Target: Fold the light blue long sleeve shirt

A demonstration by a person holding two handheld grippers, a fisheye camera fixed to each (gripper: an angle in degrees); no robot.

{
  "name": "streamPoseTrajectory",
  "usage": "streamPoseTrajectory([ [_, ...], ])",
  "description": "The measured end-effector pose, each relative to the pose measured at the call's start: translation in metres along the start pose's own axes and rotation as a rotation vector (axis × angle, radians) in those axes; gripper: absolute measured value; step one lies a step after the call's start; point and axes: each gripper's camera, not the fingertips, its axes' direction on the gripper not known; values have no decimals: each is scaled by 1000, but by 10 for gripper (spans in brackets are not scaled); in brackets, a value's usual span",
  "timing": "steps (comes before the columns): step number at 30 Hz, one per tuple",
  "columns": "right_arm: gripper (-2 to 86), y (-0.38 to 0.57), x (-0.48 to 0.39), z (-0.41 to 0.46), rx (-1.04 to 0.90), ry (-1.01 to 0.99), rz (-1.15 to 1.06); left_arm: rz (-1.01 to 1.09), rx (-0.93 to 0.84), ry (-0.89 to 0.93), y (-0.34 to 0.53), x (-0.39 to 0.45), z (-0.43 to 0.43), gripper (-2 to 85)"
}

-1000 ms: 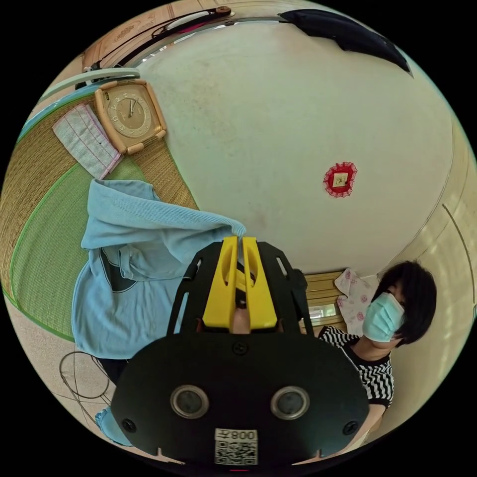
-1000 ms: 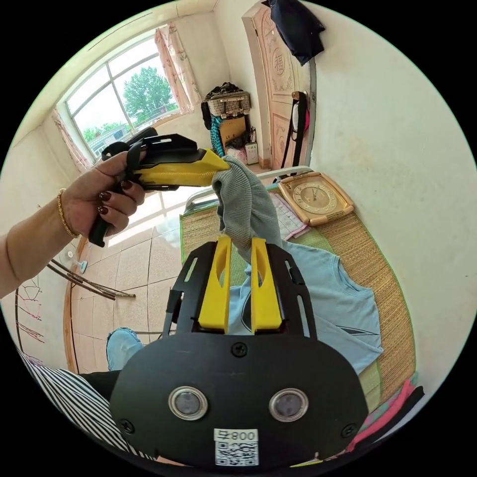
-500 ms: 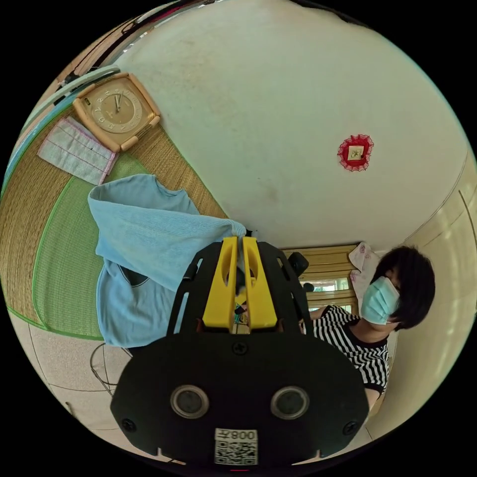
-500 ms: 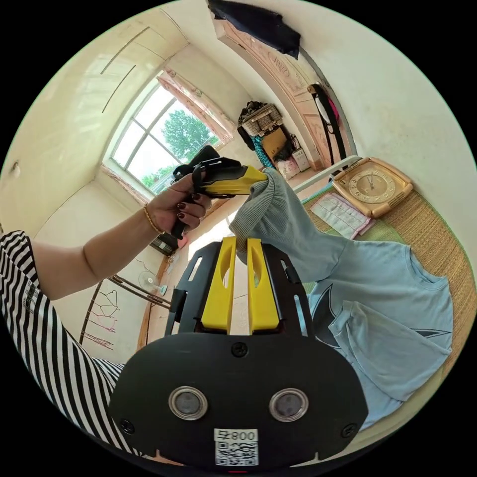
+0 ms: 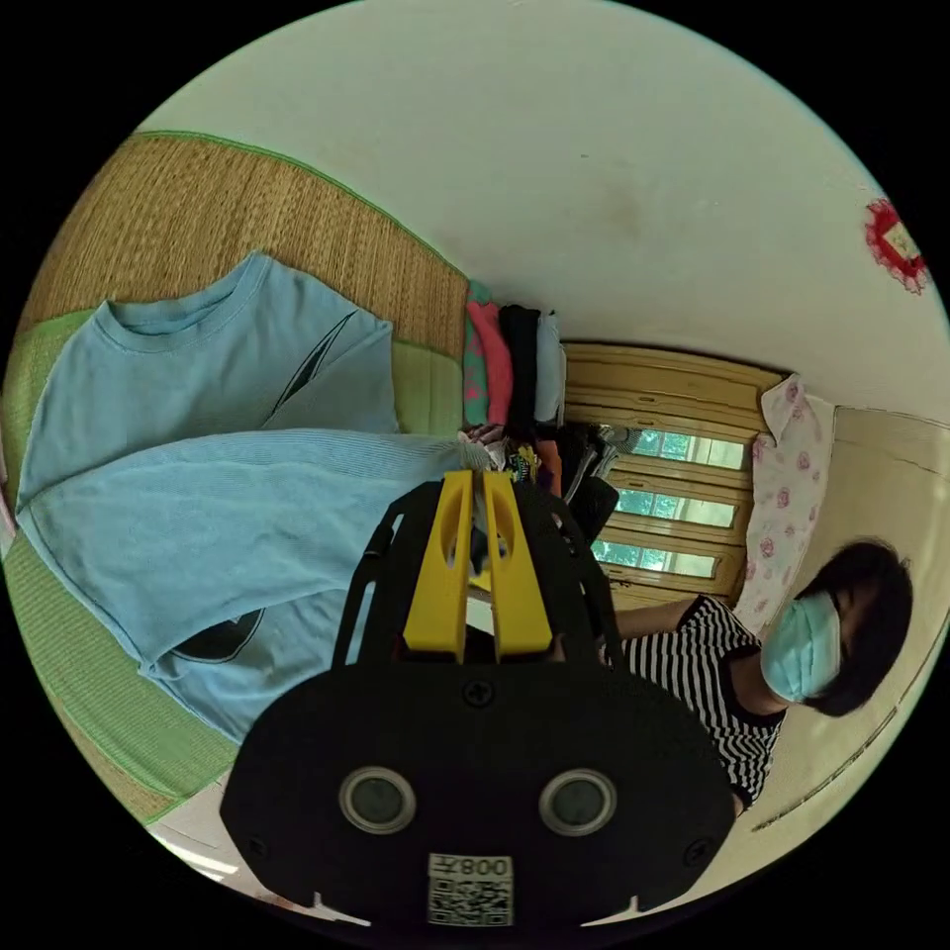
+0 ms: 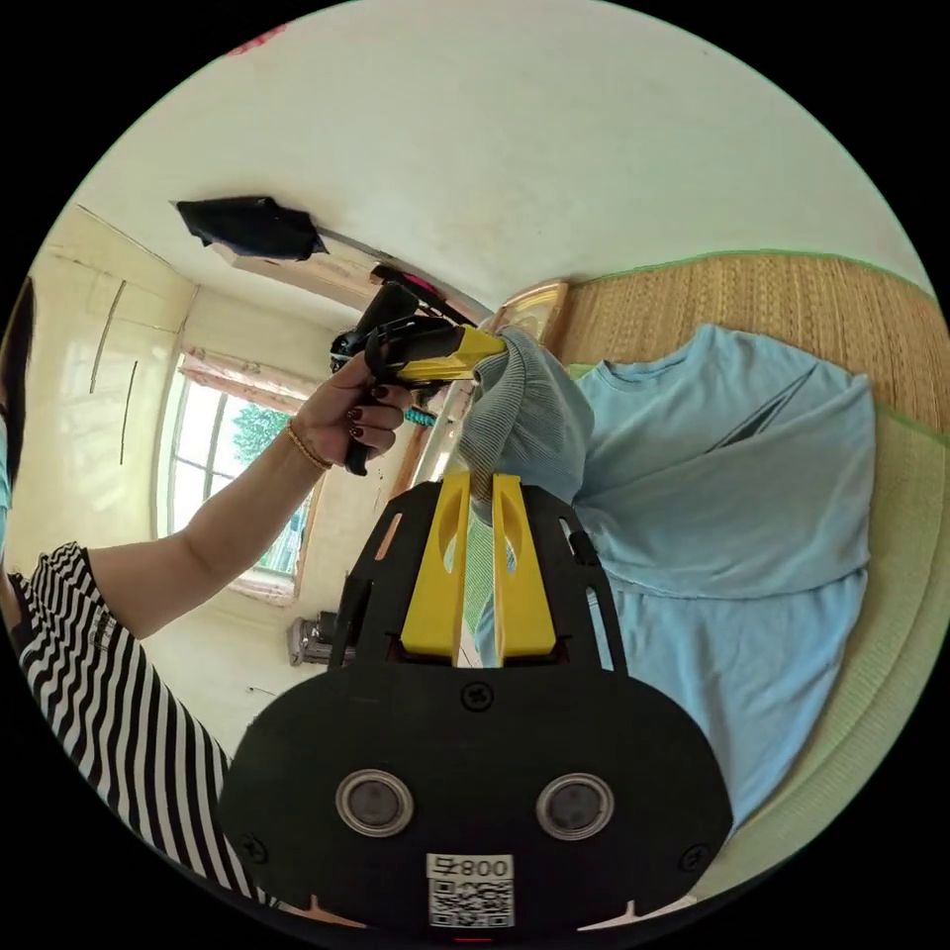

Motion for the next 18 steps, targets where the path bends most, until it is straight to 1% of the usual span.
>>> streamPoseTrajectory([
  [2,27,3,43,-5,-2,4,68,-33,-76,-2,-42,-15,44,18],
  [4,28,6,95,-8,-5,14,158,-69,-117,6,-69,-29,74,19],
  [7,28,9,150,-10,-11,29,235,-126,-160,31,-105,-53,117,20],
  [12,27,8,215,-3,-33,31,293,-155,-203,37,-147,-78,169,26],
  [15,24,11,248,6,-54,25,335,-148,-242,11,-166,-90,196,33],
  [18,20,15,279,12,-56,27,383,-148,-224,43,-177,-104,215,41],
])
